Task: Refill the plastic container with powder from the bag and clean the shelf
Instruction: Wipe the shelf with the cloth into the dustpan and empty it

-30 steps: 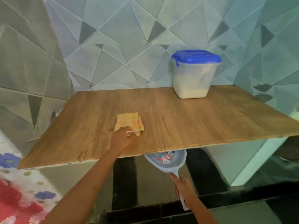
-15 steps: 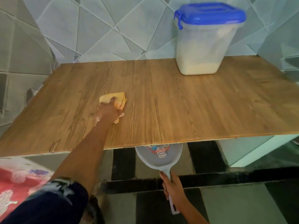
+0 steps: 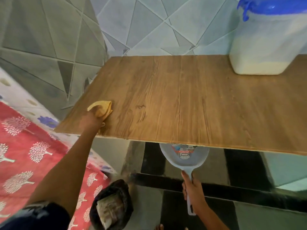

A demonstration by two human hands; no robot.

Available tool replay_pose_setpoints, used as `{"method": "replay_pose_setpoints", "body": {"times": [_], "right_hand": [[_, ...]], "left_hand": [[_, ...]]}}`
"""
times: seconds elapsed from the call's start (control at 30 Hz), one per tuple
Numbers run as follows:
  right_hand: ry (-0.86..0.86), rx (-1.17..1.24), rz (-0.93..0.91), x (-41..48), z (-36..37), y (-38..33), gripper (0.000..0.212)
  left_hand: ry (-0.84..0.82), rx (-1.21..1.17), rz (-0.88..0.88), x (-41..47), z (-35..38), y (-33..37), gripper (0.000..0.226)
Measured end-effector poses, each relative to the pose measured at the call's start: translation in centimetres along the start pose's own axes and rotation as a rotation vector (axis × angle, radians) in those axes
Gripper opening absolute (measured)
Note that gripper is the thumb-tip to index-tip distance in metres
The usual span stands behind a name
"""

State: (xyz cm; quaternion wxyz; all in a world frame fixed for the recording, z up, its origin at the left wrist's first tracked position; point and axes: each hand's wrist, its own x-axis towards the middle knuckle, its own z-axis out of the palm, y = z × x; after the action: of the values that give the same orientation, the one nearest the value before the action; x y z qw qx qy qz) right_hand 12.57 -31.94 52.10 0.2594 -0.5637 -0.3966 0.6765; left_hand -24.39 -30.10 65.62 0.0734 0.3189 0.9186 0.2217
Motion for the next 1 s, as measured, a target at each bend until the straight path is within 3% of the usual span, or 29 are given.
{"method": "replay_pose_setpoints", "body": {"times": [0.07, 0.17, 0.43, 0.57, 0.63, 0.67, 0.77, 0.87, 1.0], "right_hand": [[0.012, 0.015, 0.014, -0.1, 0.8, -0.2, 0.023], [0.031, -0.010, 0.008, -0.3, 1.2, -0.6, 0.023], [0.105, -0.006, -0.014, -2.5, 0.3, -1.5, 0.018], [0.135, 0.026, 0.006, -3.8, -0.9, -2.2, 0.022], [0.152, 0.055, 0.014, -4.5, -1.4, -2.5, 0.024], [0.161, 0.065, 0.015, -4.7, -1.6, -2.7, 0.025], [0.190, 0.071, 0.004, -5.2, -1.7, -2.8, 0.022], [0.198, 0.051, 0.008, -5.6, -1.8, -3.0, 0.022], [0.192, 0.029, 0.022, -5.8, -2.3, -3.4, 0.018]], "left_hand": [[-0.019, 0.072, -0.007, 0.7, 0.6, -2.0, 0.054], [-0.065, 0.163, 0.064, -0.1, 3.2, 1.6, 0.047], [-0.285, 0.195, 0.689, -13.7, 10.9, 17.0, 0.051], [-0.438, -0.048, 0.982, -17.3, 12.3, 18.5, 0.049], [-0.552, -0.325, 0.946, -15.8, 11.8, 18.0, 0.046], [-0.505, -0.378, 0.910, -14.3, 11.6, 17.7, 0.045], [-0.206, -0.130, 0.763, -8.2, 11.6, 16.4, 0.044], [-0.231, 0.097, 0.658, -6.5, 12.6, 16.0, 0.046], [-0.323, 0.070, 0.931, -14.7, 14.0, 18.5, 0.049]]}}
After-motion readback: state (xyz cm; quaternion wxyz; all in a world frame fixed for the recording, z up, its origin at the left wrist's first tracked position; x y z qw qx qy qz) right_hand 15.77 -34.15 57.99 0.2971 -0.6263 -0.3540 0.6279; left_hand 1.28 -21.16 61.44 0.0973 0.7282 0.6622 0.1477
